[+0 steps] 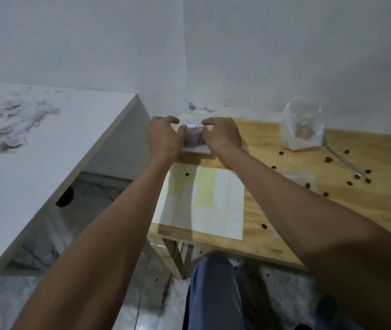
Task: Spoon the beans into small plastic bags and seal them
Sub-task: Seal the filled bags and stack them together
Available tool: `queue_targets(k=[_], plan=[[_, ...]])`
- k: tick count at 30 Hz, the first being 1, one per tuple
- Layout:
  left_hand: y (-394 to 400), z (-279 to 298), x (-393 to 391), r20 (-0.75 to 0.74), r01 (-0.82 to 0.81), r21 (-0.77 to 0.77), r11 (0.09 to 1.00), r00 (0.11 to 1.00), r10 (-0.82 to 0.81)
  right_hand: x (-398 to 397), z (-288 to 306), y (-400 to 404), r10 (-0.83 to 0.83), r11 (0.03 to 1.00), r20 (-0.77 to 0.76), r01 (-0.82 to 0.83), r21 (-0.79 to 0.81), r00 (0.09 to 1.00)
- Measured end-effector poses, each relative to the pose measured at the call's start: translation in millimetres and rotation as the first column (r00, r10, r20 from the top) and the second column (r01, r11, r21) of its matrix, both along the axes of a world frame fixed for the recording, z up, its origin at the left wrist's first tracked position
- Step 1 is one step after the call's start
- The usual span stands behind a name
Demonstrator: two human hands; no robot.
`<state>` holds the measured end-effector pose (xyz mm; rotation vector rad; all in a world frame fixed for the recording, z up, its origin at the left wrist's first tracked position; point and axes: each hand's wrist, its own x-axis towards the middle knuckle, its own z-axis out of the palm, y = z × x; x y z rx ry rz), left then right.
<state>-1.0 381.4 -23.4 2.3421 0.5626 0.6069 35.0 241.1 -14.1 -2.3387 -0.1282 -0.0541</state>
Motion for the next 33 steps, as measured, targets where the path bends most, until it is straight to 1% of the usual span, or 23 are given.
queue_targets(k=[2, 5, 8, 11, 13, 15, 18, 20, 22, 24, 26, 28, 30, 31, 33], plan=[[-14, 9, -6, 0.006, 0.026, 0.058, 0.998, 1.0, -0.027, -4, 8, -15, -0.031, 0.998, 0.036, 0.029, 0.052, 0.999], [-48, 18, -16, -0.016, 0.1, 0.111, 0.989, 0.995, -0.099, -13, 22, -49, -0.07, 0.997, 0.029, 0.07, 0.025, 0.997], [-90, 28, -28, -0.09, 0.202, 0.131, 0.971, 0.977, -0.191, -31, 34, -93, -0.141, 0.99, 0.018, 0.141, -0.001, 0.99], [-133, 35, -44, -0.193, 0.35, 0.056, 0.935, 0.923, -0.334, -53, 40, -135, -0.202, 0.976, -0.007, 0.2, -0.086, 0.979], [-158, 36, -56, -0.276, 0.409, 0.028, 0.912, 0.88, -0.386, -70, 41, -161, -0.241, 0.959, -0.043, 0.231, -0.163, 0.97], [-178, 32, -69, -0.328, 0.416, 0.006, 0.909, 0.86, -0.392, -88, 41, -185, -0.282, 0.941, -0.09, 0.257, -0.219, 0.955], [-196, 22, -87, -0.391, 0.41, -0.043, 0.911, 0.832, -0.393, -115, 36, -209, -0.271, 0.931, -0.184, 0.209, -0.299, 0.945], [-204, 15, -95, -0.416, 0.411, -0.056, 0.91, 0.819, -0.395, -127, 28, -215, -0.26, 0.936, -0.241, 0.182, -0.303, 0.935], [-212, 9, -98, -0.396, 0.393, -0.094, 0.915, 0.828, -0.397, -131, 20, -216, -0.27, 0.94, -0.249, 0.199, -0.277, 0.93], [-219, 7, -101, -0.37, 0.365, -0.164, 0.916, 0.838, -0.4, -133, 16, -212, -0.294, 0.942, -0.233, 0.24, -0.233, 0.927], [-224, 5, -99, -0.336, 0.31, -0.258, 0.915, 0.859, -0.386, -131, 13, -210, -0.327, 0.943, -0.239, 0.302, -0.136, 0.914], [-228, 3, -97, -0.265, 0.269, -0.338, 0.902, 0.892, -0.365, -129, 12, -209, -0.361, 0.932, -0.248, 0.36, -0.054, 0.899], [-227, -1, -92, -0.156, 0.231, -0.468, 0.853, 0.929, -0.337, -126, 13, -210, -0.388, 0.92, -0.217, 0.391, -0.027, 0.896], [-224, -1, -90, -0.11, 0.214, -0.526, 0.823, 0.943, -0.315, -124, 14, -211, -0.385, 0.918, -0.19, 0.396, 0.025, 0.903], [-217, 5, -90, -0.043, 0.225, -0.581, 0.782, 0.951, -0.305, -121, 18, -211, -0.32, 0.905, -0.175, 0.355, 0.234, 0.931]])
